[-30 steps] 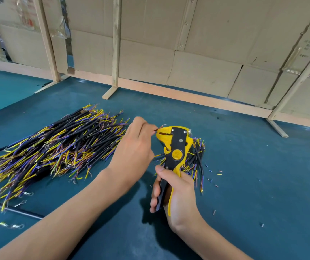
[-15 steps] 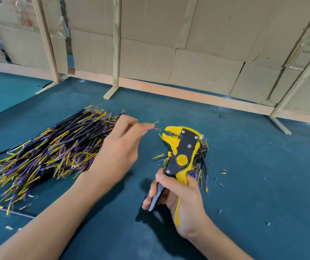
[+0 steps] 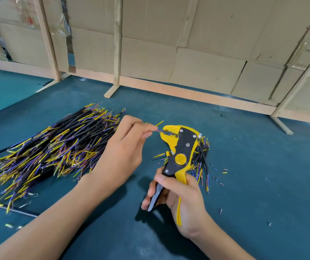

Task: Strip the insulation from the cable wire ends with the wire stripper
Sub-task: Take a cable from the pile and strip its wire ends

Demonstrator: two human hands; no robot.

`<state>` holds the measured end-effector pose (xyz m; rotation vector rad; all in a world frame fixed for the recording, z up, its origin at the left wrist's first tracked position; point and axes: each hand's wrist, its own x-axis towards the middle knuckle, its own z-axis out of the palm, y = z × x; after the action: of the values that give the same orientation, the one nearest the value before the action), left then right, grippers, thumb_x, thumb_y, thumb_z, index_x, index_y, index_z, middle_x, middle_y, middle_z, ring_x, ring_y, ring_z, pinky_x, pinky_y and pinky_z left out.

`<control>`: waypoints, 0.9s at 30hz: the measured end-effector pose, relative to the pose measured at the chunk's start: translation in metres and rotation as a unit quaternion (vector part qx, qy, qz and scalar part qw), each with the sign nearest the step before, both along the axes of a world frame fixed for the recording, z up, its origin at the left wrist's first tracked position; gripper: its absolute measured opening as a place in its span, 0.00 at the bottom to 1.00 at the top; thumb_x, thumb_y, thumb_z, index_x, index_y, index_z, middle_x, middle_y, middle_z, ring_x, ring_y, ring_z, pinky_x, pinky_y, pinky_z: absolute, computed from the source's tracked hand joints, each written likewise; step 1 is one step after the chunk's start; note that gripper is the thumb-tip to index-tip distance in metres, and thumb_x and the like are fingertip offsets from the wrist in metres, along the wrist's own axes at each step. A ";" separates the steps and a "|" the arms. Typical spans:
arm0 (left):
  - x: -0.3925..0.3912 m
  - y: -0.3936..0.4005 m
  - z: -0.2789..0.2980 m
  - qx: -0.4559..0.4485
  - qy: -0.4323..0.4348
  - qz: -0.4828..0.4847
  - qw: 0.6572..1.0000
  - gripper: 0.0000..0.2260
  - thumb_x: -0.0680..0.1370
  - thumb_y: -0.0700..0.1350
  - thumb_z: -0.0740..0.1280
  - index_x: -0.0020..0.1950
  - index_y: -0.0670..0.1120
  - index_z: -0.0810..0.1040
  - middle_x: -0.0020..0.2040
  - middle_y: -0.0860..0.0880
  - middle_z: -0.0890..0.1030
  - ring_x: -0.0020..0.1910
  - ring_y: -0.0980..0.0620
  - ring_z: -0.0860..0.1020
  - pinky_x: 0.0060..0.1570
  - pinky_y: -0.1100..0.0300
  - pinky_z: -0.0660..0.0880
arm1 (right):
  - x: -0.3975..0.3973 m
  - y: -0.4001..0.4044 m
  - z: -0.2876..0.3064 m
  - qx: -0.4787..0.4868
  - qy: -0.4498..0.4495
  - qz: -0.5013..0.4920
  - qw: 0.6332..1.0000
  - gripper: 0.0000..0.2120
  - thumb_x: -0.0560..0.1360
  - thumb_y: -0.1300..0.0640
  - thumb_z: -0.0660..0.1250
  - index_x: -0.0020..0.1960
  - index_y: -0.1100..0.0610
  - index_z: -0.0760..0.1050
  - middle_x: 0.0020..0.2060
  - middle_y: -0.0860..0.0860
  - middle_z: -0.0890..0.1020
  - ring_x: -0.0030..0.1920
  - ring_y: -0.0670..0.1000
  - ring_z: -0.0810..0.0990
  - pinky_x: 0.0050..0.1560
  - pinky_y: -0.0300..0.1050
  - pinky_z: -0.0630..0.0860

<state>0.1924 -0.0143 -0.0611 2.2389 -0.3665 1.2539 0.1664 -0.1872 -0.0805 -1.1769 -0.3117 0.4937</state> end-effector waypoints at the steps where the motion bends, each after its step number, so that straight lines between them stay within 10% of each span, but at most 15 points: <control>1: 0.000 -0.001 0.000 0.001 0.001 -0.004 1.000 0.09 0.80 0.30 0.66 0.57 0.37 0.82 0.49 0.41 0.76 0.47 0.52 0.74 0.52 0.67 0.71 | 0.000 0.000 0.000 0.000 0.001 0.002 1.000 0.03 0.73 0.59 0.69 0.40 0.57 0.78 0.32 0.61 0.78 0.30 0.63 0.79 0.37 0.56 0.80; 27: -0.006 -0.014 0.001 -0.057 0.002 -0.033 0.998 0.07 0.80 0.35 0.67 0.57 0.37 0.81 0.50 0.44 0.79 0.47 0.51 0.76 0.52 0.65 0.72 | 0.000 -0.001 0.007 -0.020 0.009 0.007 1.000 0.08 0.69 0.59 0.67 0.33 0.58 0.73 0.25 0.59 0.71 0.22 0.57 0.73 0.27 0.46 0.73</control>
<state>0.1862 -0.0284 -0.0604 2.1147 -0.3562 1.2057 0.1666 -0.1885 -0.0733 -1.2084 -0.2960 0.5240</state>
